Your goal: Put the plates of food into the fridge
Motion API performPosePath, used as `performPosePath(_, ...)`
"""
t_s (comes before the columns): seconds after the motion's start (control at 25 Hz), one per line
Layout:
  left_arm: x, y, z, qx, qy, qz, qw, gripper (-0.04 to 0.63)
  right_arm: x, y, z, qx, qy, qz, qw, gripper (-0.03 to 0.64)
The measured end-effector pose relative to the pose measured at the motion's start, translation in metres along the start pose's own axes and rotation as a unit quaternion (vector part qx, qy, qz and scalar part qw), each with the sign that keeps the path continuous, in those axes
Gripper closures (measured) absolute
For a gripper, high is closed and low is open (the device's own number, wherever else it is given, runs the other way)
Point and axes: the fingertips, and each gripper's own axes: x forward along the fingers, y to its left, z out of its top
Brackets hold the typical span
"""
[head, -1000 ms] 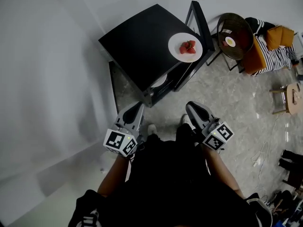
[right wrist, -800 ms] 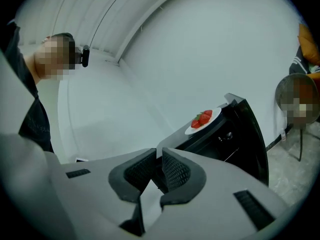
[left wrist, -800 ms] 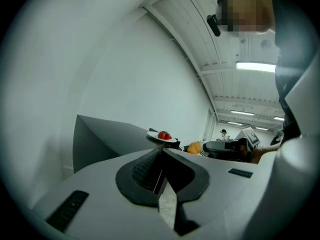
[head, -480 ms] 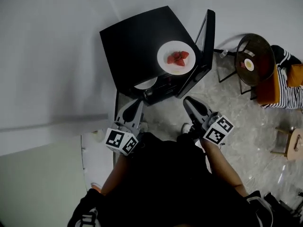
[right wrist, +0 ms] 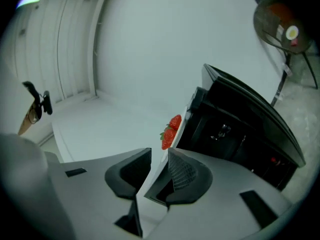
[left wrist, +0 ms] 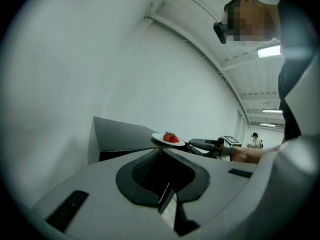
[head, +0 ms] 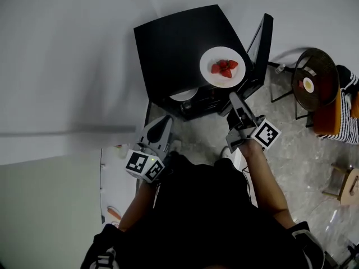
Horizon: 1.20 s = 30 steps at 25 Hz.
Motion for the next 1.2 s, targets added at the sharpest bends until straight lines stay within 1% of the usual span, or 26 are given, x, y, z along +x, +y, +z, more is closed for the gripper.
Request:
performPosePath(0.08, -0.002, 0.008, 0.004, 0.002, 0.000, 0.003, 1.0000, 0.572, 0.007, -0.005, -0.001, 0.029, -0.015, -0.004, 0.999, 0.517)
performPosePath(0.36, -0.018, 0.020, -0.003, -0.009, -0.004, 0.005, 0.9999, 0.571, 0.016, -0.017, -0.013, 0.107, -0.034, -0.019, 0.993, 0.517)
performPosePath(0.52, -0.028, 0.020, -0.011, -0.014, -0.005, 0.008, 0.9999, 0.571, 0.019, -0.021, -0.018, 0.108, -0.034, -0.026, 0.993, 0.517)
performPosePath(0.68, -0.035, 0.024, -0.013, -0.016, -0.006, 0.012, 0.9998, 0.571, 0.023, -0.023, -0.019, 0.123, -0.041, -0.029, 0.991, 0.520)
performPosePath(0.76, -0.027, 0.026, -0.010, -0.017, -0.002, 0.012, 0.9998, 0.571, 0.030, -0.026, -0.011, 0.126, -0.041, -0.035, 0.991, 0.557)
performPosePath(0.84, -0.020, 0.026, -0.008, -0.016, 0.002, 0.010, 0.9998, 0.571, 0.034, -0.030, -0.007, 0.145, -0.046, -0.036, 0.988, 0.562)
performPosePath(0.92, -0.023, 0.025, -0.009, -0.017, 0.001, 0.007, 0.9998, 0.571, 0.032, -0.029, -0.011, 0.163, -0.048, -0.033, 0.985, 0.566)
performPosePath(1.04, -0.032, 0.021, -0.013, -0.019, -0.004, 0.003, 0.9998, 0.571, 0.024, -0.022, -0.023, 0.166, -0.033, -0.030, 0.985, 0.568)
performPosePath(1.2, -0.025, 0.020, -0.013, -0.018, 0.000, -0.003, 0.9998, 0.571, 0.019, -0.012, -0.029, 0.172, -0.014, -0.013, 0.985, 0.569)
